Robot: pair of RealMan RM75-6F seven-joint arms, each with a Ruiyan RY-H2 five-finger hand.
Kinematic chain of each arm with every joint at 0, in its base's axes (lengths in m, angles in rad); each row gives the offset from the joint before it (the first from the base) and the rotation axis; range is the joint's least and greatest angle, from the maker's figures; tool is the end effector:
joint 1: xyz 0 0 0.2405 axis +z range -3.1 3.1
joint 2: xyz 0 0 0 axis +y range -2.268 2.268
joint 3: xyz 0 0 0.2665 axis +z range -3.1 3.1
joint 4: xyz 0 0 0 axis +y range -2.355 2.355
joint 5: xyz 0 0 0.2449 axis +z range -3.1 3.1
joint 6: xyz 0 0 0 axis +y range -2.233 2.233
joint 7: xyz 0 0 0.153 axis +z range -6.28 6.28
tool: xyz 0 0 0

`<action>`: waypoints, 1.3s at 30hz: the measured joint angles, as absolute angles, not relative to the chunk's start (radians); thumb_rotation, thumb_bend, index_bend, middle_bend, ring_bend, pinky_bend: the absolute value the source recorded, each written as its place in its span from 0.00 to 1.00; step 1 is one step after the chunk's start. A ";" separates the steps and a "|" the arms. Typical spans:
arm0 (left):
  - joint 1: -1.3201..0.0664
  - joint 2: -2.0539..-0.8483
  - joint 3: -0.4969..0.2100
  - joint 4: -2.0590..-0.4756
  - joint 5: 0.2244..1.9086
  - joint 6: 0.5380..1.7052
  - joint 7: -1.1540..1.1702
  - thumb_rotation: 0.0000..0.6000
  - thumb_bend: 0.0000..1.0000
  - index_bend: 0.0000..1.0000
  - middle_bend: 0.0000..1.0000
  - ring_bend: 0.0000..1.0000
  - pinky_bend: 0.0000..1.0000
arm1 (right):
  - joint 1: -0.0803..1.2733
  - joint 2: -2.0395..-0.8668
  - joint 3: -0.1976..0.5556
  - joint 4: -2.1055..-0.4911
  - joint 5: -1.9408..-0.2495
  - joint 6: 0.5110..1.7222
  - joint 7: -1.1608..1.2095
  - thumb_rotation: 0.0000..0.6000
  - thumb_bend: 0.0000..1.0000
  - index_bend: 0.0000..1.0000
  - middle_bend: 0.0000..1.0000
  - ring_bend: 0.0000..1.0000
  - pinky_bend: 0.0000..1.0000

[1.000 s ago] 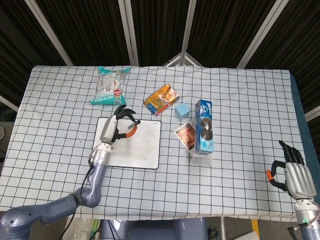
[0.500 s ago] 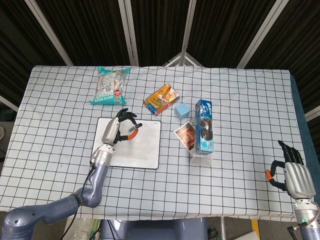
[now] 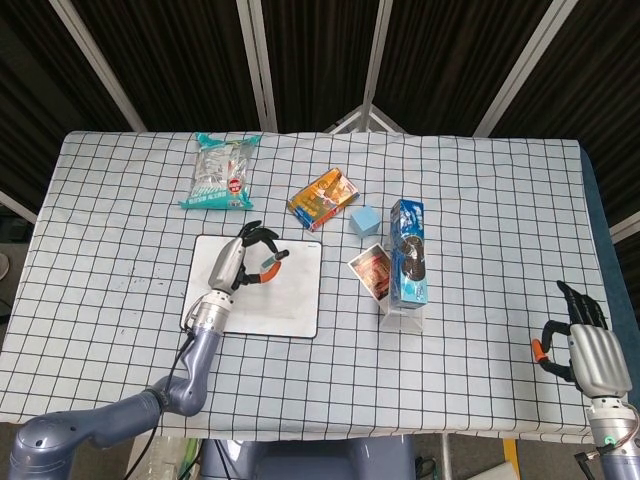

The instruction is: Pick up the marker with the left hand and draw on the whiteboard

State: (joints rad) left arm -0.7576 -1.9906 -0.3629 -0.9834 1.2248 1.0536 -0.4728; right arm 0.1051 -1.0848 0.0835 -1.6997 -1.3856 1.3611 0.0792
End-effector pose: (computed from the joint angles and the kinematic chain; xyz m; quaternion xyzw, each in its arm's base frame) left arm -0.1264 0.3987 -0.1217 -0.4735 -0.5958 -0.5861 0.2778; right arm -0.3323 -0.2058 0.1270 0.5539 -0.4727 0.3905 0.5633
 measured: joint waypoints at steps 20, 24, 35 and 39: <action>-0.766 -2.011 -0.368 -0.976 1.222 1.041 -0.477 1.00 0.53 0.79 0.31 0.10 0.18 | 0.105 -1.084 0.085 -1.700 -1.382 1.362 0.079 1.00 0.42 0.00 0.00 0.00 0.00; -0.763 -2.010 -0.365 -0.983 1.223 1.041 -0.475 1.00 0.53 0.79 0.31 0.10 0.18 | 0.105 -1.085 0.085 -1.699 -1.383 1.363 0.078 1.00 0.42 0.00 0.00 0.00 0.00; -0.740 -1.999 -0.347 -1.025 1.229 1.051 -0.464 1.00 0.53 0.79 0.31 0.10 0.18 | 0.105 -1.087 0.088 -1.696 -1.381 1.368 0.076 1.00 0.42 0.00 0.00 0.00 0.00; -0.727 -1.994 -0.337 -1.052 1.232 1.059 -0.459 1.00 0.53 0.79 0.31 0.10 0.18 | 0.105 -1.088 0.089 -1.693 -1.381 1.369 0.075 1.00 0.42 0.00 0.00 0.00 0.00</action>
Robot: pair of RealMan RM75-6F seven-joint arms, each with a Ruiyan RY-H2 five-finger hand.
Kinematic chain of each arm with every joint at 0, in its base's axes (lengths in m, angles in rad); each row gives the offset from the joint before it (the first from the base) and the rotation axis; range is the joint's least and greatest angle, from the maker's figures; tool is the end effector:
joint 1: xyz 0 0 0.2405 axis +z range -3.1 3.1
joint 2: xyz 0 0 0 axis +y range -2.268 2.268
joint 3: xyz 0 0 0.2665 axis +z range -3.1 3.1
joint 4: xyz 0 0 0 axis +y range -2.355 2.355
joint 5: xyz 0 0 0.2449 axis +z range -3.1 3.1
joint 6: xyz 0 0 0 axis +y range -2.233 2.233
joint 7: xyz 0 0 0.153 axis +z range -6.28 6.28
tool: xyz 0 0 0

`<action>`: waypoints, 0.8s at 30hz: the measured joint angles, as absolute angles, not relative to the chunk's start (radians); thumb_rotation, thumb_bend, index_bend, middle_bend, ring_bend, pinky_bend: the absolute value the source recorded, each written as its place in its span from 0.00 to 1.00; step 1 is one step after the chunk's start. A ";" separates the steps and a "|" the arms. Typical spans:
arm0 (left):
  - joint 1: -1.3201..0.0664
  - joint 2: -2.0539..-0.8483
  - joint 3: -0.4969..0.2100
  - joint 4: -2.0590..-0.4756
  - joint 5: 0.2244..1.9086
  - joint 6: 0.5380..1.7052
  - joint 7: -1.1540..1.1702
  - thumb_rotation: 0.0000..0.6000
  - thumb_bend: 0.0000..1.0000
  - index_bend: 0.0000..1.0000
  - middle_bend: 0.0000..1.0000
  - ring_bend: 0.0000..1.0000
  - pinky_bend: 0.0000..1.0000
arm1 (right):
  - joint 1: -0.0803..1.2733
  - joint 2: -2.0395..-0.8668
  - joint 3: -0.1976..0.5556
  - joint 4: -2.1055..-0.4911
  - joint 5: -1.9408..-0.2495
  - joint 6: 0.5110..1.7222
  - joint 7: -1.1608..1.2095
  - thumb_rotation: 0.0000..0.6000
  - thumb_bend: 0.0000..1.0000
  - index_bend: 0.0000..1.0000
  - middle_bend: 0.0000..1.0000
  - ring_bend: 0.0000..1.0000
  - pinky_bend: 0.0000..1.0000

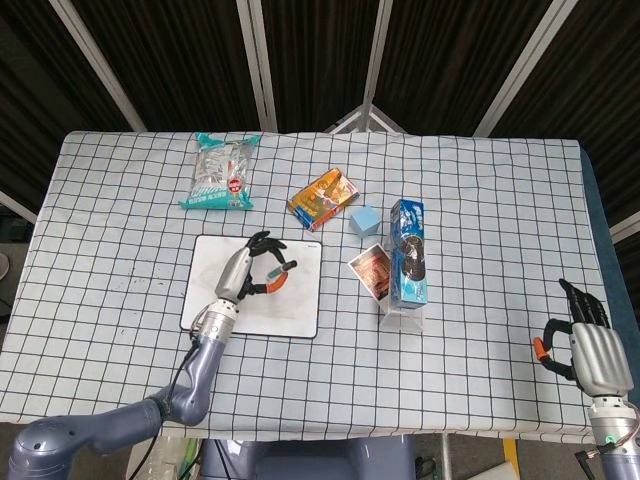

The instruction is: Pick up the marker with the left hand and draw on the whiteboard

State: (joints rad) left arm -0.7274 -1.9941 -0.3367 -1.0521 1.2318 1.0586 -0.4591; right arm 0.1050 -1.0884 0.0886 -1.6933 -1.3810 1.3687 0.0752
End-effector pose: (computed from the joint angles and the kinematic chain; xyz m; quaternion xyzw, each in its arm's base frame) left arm -0.1192 0.3782 -0.1322 -0.4756 -0.6107 -0.5794 0.2553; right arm -0.3332 -0.2072 0.1286 0.5514 -0.4683 0.3919 0.5684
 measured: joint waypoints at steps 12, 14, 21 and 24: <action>-0.671 -1.976 -0.292 -1.149 1.241 1.086 -0.438 1.00 0.53 0.79 0.31 0.10 0.18 | 0.102 -1.092 0.092 -1.691 -1.382 1.381 0.072 1.00 0.42 0.00 0.00 0.00 0.00; -0.665 -1.974 -0.292 -1.159 1.243 1.097 -0.442 1.00 0.53 0.79 0.31 0.10 0.18 | 0.101 -1.093 0.092 -1.691 -1.382 1.382 0.073 1.00 0.42 0.00 0.00 0.00 0.00; -0.668 -1.958 -0.329 -1.185 1.266 1.134 -0.458 1.00 0.53 0.79 0.31 0.10 0.18 | 0.098 -1.092 0.090 -1.692 -1.386 1.386 0.076 1.00 0.42 0.00 0.00 0.00 0.00; -0.686 -1.952 -0.349 -1.180 1.267 1.127 -0.452 1.00 0.53 0.79 0.31 0.10 0.18 | 0.098 -1.092 0.089 -1.692 -1.386 1.386 0.076 1.00 0.42 0.00 0.00 0.00 0.00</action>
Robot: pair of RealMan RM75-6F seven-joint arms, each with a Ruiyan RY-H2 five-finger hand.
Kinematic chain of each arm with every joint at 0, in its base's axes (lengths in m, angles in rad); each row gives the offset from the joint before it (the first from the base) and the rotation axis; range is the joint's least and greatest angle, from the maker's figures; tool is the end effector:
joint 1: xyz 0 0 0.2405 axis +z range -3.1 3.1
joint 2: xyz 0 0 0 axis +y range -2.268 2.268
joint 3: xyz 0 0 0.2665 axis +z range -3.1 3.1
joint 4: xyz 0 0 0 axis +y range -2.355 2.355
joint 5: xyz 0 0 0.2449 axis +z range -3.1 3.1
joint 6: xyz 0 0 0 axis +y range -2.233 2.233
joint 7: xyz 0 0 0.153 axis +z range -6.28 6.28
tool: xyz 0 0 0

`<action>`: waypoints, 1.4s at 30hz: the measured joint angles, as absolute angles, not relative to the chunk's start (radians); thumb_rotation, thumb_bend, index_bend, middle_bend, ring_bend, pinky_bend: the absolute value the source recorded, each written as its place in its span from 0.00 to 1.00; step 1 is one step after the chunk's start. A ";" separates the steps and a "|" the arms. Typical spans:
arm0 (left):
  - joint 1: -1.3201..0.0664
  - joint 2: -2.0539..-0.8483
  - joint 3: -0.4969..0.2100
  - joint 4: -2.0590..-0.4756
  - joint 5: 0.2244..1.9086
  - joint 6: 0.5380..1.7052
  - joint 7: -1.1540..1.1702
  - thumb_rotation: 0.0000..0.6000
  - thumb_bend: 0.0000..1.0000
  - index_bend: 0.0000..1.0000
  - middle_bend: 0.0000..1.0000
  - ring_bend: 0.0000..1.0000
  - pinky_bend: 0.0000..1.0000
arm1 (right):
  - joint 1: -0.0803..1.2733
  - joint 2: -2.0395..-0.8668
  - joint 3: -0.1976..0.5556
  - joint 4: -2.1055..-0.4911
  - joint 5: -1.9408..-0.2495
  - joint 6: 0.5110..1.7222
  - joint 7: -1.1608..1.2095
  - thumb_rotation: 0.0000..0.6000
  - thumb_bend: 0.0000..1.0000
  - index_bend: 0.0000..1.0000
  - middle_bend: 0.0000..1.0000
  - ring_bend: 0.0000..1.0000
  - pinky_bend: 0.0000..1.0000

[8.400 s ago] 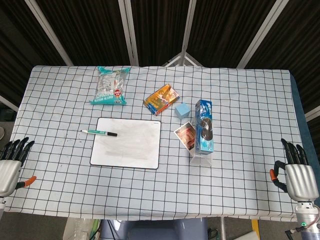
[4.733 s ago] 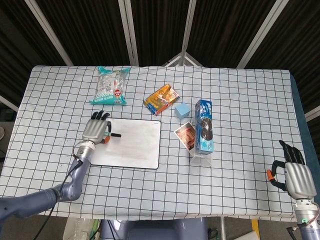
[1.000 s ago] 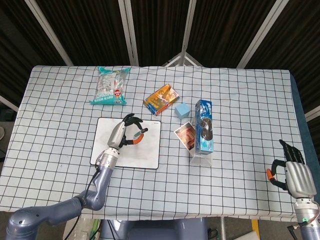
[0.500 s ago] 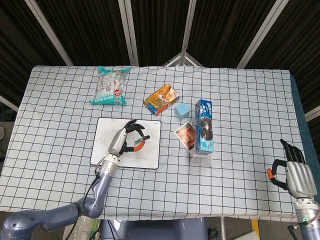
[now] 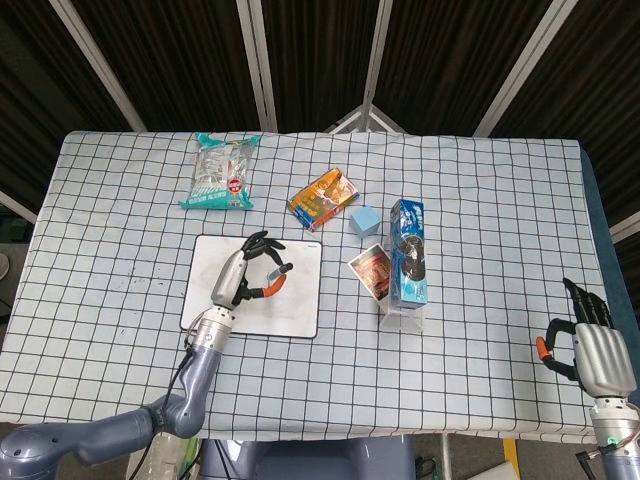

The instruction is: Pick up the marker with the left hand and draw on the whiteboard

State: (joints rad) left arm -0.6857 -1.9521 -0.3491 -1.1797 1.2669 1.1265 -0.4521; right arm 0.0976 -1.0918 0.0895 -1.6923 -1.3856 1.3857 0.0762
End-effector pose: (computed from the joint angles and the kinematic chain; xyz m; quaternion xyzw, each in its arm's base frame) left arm -0.1063 0.3669 -0.1119 -0.4539 -0.6022 -0.6134 0.2348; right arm -0.3330 -0.2052 0.1299 0.5474 -0.4650 0.3967 0.5717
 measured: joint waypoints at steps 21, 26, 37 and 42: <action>-0.778 -1.964 -0.330 -1.036 1.282 1.010 -0.383 1.00 0.53 0.79 0.31 0.10 0.18 | 0.102 -1.087 0.091 -1.694 -1.378 1.371 0.089 1.00 0.42 0.00 0.00 0.00 0.00; -0.780 -1.968 -0.329 -1.030 1.281 1.010 -0.383 1.00 0.53 0.79 0.31 0.10 0.18 | 0.102 -1.086 0.091 -1.695 -1.378 1.371 0.089 1.00 0.42 0.00 0.00 0.00 0.00; -0.782 -1.975 -0.326 -1.018 1.277 1.006 -0.389 1.00 0.53 0.79 0.31 0.10 0.18 | 0.101 -1.085 0.092 -1.696 -1.376 1.370 0.090 1.00 0.42 0.00 0.00 0.00 0.00; -0.782 -1.978 -0.324 -1.006 1.275 1.003 -0.392 1.00 0.53 0.79 0.31 0.10 0.18 | 0.101 -1.084 0.092 -1.696 -1.375 1.369 0.091 1.00 0.42 0.00 0.00 0.00 0.00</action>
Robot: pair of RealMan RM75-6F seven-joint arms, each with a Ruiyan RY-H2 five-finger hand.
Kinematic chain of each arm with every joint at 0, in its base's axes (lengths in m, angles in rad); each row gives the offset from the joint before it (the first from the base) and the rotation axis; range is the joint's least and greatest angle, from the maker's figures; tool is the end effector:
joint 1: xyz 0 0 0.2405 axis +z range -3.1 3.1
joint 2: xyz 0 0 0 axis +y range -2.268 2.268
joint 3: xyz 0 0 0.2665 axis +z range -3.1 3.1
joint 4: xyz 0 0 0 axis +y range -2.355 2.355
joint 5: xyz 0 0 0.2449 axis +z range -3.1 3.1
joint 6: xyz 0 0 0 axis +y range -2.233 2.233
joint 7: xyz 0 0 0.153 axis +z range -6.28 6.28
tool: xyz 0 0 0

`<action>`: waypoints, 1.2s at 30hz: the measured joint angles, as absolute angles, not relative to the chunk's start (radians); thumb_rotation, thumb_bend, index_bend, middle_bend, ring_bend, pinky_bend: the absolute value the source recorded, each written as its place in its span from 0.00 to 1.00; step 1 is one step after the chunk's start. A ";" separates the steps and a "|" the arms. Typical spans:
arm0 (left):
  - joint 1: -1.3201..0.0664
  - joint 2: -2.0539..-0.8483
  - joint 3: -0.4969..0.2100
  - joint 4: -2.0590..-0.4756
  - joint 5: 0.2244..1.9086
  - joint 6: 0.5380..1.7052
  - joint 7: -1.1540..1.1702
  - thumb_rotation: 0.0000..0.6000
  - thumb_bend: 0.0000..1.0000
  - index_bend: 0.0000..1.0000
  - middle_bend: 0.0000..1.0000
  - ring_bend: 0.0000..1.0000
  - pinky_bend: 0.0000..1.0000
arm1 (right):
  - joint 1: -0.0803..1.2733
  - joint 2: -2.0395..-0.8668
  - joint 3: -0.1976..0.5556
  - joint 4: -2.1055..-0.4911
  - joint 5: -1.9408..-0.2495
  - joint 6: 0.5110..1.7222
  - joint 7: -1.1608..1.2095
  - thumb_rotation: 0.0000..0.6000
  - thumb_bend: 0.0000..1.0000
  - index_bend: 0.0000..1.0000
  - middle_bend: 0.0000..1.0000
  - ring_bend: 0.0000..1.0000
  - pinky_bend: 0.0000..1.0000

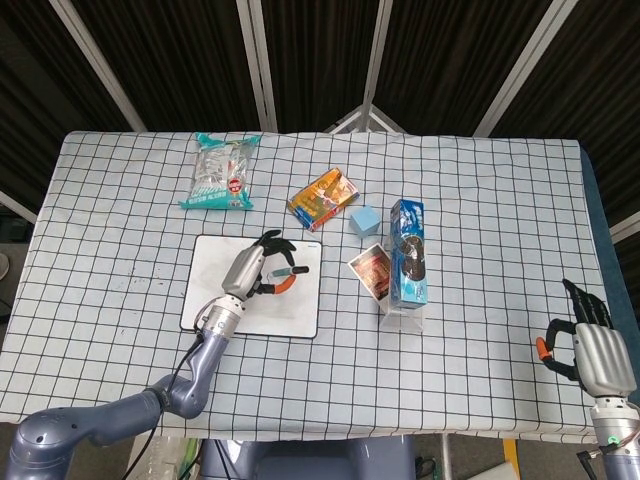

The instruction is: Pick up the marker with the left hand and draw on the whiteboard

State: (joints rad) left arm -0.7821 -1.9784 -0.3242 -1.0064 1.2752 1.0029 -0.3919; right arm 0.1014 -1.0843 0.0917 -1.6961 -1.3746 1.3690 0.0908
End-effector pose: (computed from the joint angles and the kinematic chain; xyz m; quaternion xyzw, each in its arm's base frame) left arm -0.1110 0.3902 -0.1341 -0.5476 -0.5665 -0.5541 0.2686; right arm -0.3343 -0.2067 0.1306 0.5444 -0.4736 0.3953 0.5684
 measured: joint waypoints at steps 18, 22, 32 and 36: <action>-0.776 -1.972 -0.306 -0.911 1.284 0.997 -0.409 1.00 0.53 0.79 0.32 0.10 0.18 | 0.097 -1.080 0.091 -1.703 -1.369 1.369 0.101 1.00 0.42 0.00 0.00 0.00 0.00; -0.772 -1.961 -0.308 -0.874 1.285 1.000 -0.421 1.00 0.53 0.79 0.32 0.10 0.18 | 0.097 -1.078 0.091 -1.704 -1.370 1.369 0.102 1.00 0.42 0.00 0.00 0.00 0.00; -0.768 -1.907 -0.363 -0.898 1.286 1.055 -0.513 1.00 0.53 0.79 0.32 0.10 0.18 | 0.096 -1.079 0.090 -1.702 -1.373 1.371 0.103 1.00 0.42 0.00 0.00 0.00 0.00; -0.759 -1.861 -0.379 -0.966 1.299 1.094 -0.534 1.00 0.53 0.80 0.32 0.10 0.18 | 0.095 -1.079 0.090 -1.701 -1.375 1.373 0.103 1.00 0.42 0.00 0.00 0.00 0.00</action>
State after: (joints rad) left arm -0.7591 -1.8615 -0.3786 -0.9660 1.2986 1.0943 -0.5336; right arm 0.0955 -1.0791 0.0900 -1.7005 -1.3747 1.3726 0.1034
